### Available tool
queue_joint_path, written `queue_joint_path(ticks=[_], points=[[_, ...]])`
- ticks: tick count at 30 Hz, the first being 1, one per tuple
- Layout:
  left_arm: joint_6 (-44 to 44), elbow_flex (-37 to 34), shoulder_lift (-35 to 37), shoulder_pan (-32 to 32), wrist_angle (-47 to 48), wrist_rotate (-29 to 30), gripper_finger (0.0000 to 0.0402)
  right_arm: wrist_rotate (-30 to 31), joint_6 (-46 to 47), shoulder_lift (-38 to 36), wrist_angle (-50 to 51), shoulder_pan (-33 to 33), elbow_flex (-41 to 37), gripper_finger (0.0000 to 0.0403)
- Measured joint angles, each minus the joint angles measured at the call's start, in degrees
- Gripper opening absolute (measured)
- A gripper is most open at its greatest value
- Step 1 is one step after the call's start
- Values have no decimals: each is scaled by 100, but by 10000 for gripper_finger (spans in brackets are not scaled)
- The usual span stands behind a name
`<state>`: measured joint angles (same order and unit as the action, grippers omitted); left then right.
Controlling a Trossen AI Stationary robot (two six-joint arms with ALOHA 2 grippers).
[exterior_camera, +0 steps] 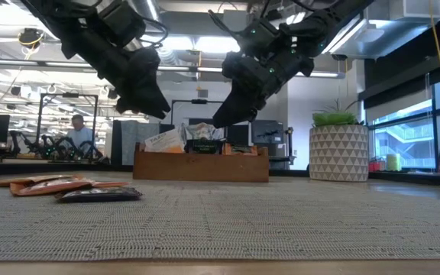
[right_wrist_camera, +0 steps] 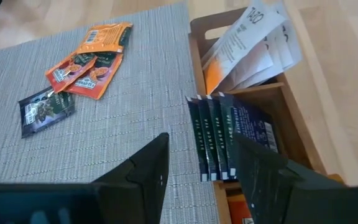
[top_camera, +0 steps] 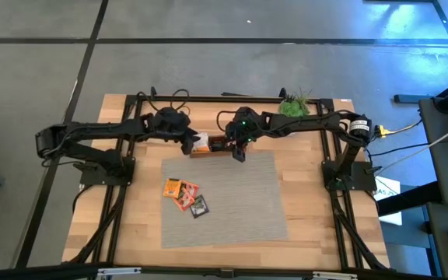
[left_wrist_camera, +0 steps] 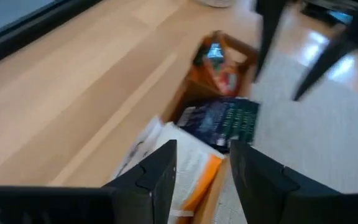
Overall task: Pick & Place Tea
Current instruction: Put the white tea bag into the left section of the wooden organizer
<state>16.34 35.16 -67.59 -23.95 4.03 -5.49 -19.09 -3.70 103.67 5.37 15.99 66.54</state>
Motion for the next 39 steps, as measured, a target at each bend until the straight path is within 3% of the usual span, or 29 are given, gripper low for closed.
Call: queue_joint_path(ticks=[2,7,10,14,20,39], points=[[-314,102,-6,-151,59,-325,144,-1,-4,1,-1,27,0,177],[-69,491,-233,-741,156,-1485,143,0,-251,1,-112,50,0,177],[-396,670,-477,-950,297,-1806,143,0,-387,1,-178,50,0,177],[-1280,776,-871,-995,562,-1965,143,2,-505,1,-175,50,0,177],[-1738,881,-1355,-995,633,-1972,143,0,-556,1,-170,50,0,177],[-2005,937,-1436,-1238,626,-1957,143,0,-558,1,-164,50,0,177]])
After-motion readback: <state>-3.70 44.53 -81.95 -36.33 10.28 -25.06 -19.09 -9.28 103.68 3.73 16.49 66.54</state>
